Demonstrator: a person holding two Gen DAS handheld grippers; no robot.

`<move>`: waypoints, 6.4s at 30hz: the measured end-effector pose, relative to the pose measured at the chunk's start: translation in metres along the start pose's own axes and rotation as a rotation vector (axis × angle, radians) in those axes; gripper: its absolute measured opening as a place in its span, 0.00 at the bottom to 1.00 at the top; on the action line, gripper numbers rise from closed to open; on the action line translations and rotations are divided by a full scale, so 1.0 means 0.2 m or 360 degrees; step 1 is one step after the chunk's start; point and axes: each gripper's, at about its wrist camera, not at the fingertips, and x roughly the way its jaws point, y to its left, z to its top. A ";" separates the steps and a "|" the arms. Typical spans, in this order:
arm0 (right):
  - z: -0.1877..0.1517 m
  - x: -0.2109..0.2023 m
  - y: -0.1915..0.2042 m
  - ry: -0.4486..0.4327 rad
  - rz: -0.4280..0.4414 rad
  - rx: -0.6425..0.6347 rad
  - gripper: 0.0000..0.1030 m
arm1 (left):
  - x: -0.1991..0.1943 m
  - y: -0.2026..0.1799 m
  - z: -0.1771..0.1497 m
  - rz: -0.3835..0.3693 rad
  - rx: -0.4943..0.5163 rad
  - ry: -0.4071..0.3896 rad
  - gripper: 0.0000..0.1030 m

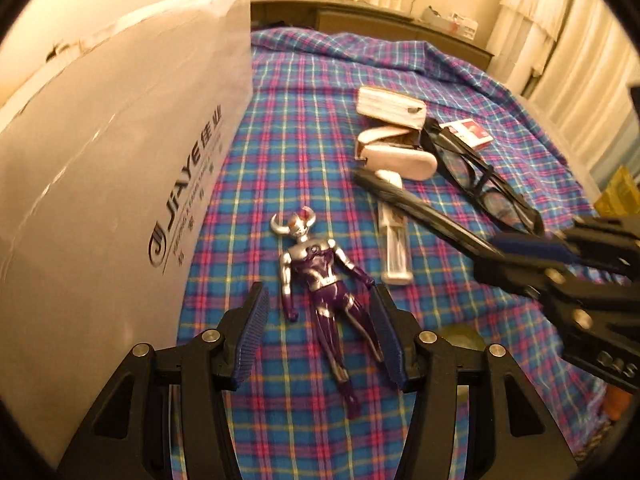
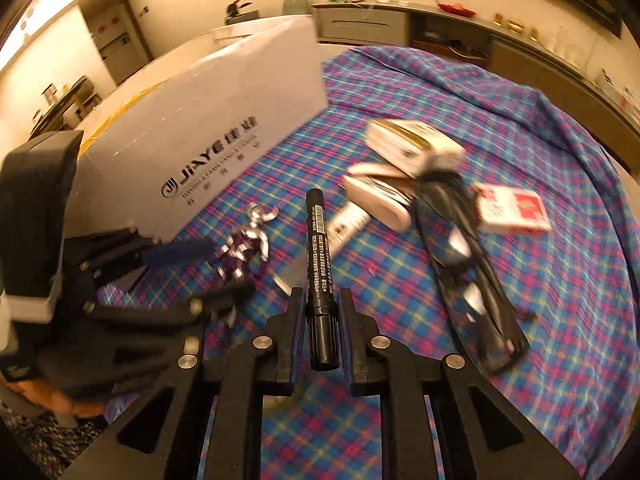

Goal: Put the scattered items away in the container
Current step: 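Grasp the black marker with the right tool while the left tool grasps the purple figure, then carry the purple figure and black marker over the cardboard box with both tools, then open the left tool to drop the figure while the right tool drops the marker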

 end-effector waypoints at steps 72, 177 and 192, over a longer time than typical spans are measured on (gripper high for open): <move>0.08 -0.29 0.16 -0.0265 0.0009 0.0193 0.14 | -0.56 0.16 0.21 -0.0208 -0.0125 -0.0507 0.49; 0.98 0.29 0.75 0.0090 0.0104 0.0109 0.14 | -0.49 1.07 0.28 -0.0020 -0.0586 -0.0266 0.49; 1.15 0.38 0.83 0.0134 0.0080 0.0146 0.14 | -0.49 1.16 0.23 0.0036 -0.0613 -0.0235 0.49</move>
